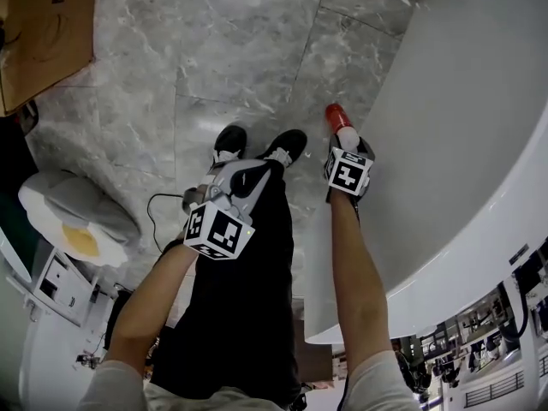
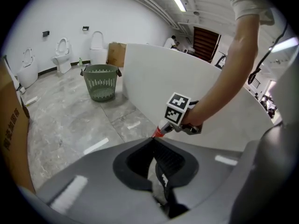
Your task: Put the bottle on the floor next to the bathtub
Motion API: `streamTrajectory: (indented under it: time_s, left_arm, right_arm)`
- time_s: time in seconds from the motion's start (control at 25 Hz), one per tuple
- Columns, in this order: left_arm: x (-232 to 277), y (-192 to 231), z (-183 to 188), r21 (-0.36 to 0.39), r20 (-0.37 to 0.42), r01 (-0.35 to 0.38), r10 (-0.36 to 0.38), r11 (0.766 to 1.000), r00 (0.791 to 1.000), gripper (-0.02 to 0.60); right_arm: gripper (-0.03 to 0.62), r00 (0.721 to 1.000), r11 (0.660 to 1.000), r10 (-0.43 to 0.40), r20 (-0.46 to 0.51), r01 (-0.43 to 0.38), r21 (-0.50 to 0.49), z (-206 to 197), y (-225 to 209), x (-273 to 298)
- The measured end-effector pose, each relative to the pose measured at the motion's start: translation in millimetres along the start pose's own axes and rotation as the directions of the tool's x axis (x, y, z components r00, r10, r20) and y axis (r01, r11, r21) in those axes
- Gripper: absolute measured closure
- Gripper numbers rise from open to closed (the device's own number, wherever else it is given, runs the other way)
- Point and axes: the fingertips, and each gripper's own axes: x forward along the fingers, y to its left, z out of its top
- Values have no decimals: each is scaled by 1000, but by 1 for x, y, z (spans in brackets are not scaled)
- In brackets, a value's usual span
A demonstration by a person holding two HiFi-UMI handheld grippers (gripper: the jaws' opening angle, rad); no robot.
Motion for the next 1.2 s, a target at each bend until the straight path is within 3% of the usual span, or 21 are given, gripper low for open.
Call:
streamTrajectory:
  time_s: [0.28, 0.48, 0.6, 0.96, 1.2]
  left_arm:
    - [3, 9, -10, -29, -1, -32, 32, 999, 999, 525]
    - [2, 13, -5, -62, 18, -40, 41, 997, 999, 525]
    - [1, 14, 1, -75, 26, -43, 45, 996, 999, 525]
    - [-20, 6, 45, -15, 70, 3, -2, 1000, 998, 525]
    - [-52, 9, 94, -39, 161, 23, -17, 999, 987, 525]
  right_arm:
    - [310, 999, 1000, -5, -37, 5, -11, 4, 7, 21]
    - [338, 1000, 998, 7, 5, -7, -65, 12, 19, 19]
    - [350, 1000, 999, 15, 9, -14, -45, 13, 22, 8]
    - [355, 999, 1000, 23, 48, -23, 5, 5, 21, -66]
    - [355, 996, 997, 8, 93, -14, 69, -10, 32, -131]
